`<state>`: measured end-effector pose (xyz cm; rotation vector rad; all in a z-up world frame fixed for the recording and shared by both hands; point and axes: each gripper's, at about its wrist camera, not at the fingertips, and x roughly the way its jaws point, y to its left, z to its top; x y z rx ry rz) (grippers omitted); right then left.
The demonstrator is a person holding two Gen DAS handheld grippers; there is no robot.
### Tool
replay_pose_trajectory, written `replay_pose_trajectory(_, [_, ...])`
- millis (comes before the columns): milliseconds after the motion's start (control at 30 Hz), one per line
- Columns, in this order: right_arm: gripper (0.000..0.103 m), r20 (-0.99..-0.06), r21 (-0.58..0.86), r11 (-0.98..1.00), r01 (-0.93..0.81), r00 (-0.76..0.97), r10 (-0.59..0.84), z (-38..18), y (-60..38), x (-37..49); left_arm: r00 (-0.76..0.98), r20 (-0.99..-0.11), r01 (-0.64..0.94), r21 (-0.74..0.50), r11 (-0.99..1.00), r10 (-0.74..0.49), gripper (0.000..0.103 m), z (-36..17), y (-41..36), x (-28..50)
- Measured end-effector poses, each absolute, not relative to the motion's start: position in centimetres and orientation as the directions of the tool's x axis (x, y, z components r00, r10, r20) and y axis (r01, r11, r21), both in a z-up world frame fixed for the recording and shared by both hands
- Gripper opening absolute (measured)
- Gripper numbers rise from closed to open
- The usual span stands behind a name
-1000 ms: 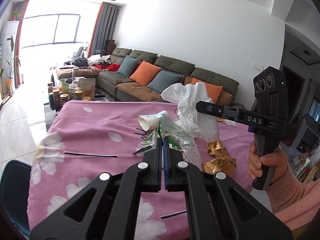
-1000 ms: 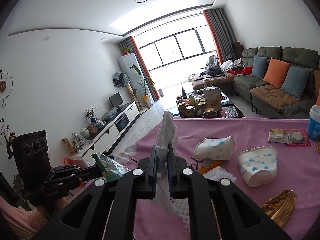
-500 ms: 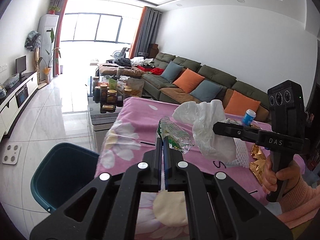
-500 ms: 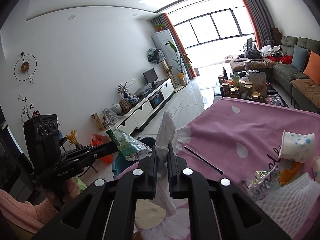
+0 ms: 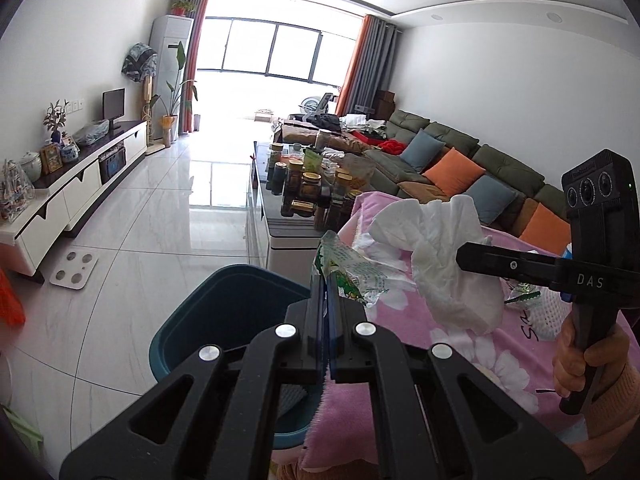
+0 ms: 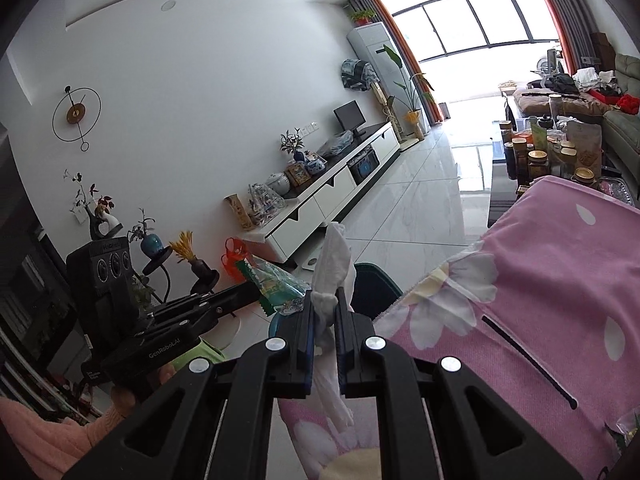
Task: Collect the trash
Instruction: 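Carry the wrapper and tissue over the teal bin with both tools, then open both tools to drop the wrapper and tissue into the bin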
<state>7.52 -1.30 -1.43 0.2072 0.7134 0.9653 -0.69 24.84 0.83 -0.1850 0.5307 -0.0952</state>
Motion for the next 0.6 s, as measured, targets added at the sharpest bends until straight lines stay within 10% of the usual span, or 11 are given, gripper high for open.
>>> replay_pose_trajectory(600, [0.009,-0.535,0.548,0.556,-0.625,0.249,0.807,-5.2,7.2,11.4,0.781,-0.623,-0.106,-0.193,0.975,-0.039,0.002,-4.8,29.2,3.4])
